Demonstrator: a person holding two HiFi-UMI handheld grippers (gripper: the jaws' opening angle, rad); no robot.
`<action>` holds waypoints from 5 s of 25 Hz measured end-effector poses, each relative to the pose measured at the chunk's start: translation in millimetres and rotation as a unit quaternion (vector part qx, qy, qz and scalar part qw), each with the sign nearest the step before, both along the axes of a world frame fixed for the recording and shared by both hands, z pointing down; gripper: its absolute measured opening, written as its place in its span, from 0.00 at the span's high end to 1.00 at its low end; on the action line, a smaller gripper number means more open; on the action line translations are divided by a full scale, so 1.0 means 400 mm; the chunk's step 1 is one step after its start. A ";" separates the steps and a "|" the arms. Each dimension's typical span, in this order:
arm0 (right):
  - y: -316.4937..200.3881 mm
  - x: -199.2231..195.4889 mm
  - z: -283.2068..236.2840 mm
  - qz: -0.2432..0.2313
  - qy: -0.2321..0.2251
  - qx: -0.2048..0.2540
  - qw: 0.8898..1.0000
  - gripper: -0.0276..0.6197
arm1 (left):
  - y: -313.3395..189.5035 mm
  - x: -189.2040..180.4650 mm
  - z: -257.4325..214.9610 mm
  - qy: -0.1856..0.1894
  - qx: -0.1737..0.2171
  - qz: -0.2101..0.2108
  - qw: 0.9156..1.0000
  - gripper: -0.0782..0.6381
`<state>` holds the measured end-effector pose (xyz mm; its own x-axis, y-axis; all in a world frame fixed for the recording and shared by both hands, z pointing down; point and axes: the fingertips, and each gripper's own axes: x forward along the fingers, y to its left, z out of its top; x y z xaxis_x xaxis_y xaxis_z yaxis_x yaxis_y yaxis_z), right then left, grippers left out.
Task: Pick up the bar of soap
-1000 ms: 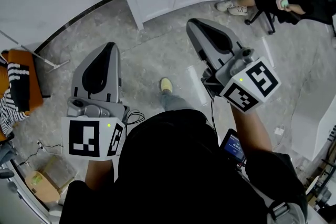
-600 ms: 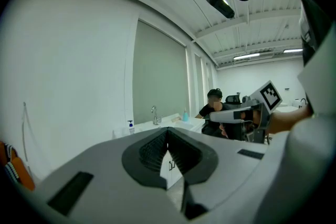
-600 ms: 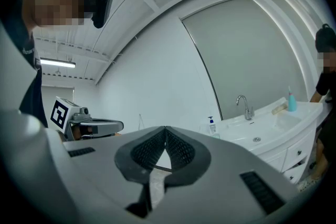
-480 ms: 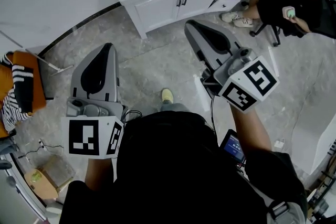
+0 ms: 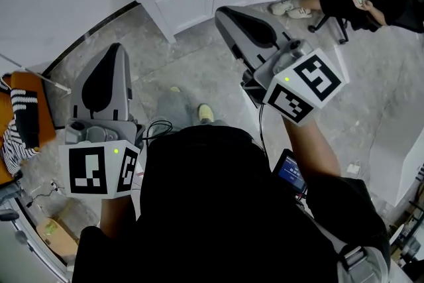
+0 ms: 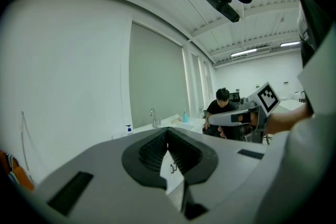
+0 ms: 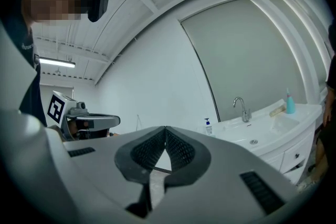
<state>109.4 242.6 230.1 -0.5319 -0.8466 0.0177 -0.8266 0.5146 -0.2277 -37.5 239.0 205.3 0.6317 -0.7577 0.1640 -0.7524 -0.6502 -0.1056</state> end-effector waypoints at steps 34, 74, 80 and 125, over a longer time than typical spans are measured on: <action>-0.316 -0.057 0.011 0.002 0.017 -0.017 1.000 0.95 | -0.328 -0.041 0.031 0.021 -0.019 0.011 1.000 0.88; -0.775 -0.250 0.014 0.050 0.061 -0.049 0.996 0.95 | -0.800 -0.193 0.063 0.055 -0.035 0.090 0.994 0.88; -0.774 -0.254 0.008 0.055 0.069 -0.048 0.995 0.95 | -0.803 -0.196 0.056 0.061 -0.037 0.101 0.992 0.88; -1.191 0.063 0.011 0.028 0.060 -0.033 0.997 0.95 | -1.211 0.120 0.037 0.009 -0.031 0.096 0.995 0.88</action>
<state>134.6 -233.8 234.4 -0.4741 -0.8701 0.1349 -0.8773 0.4538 -0.1563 10.4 -245.2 219.9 0.7671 -0.6116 0.1935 -0.6151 -0.7870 -0.0490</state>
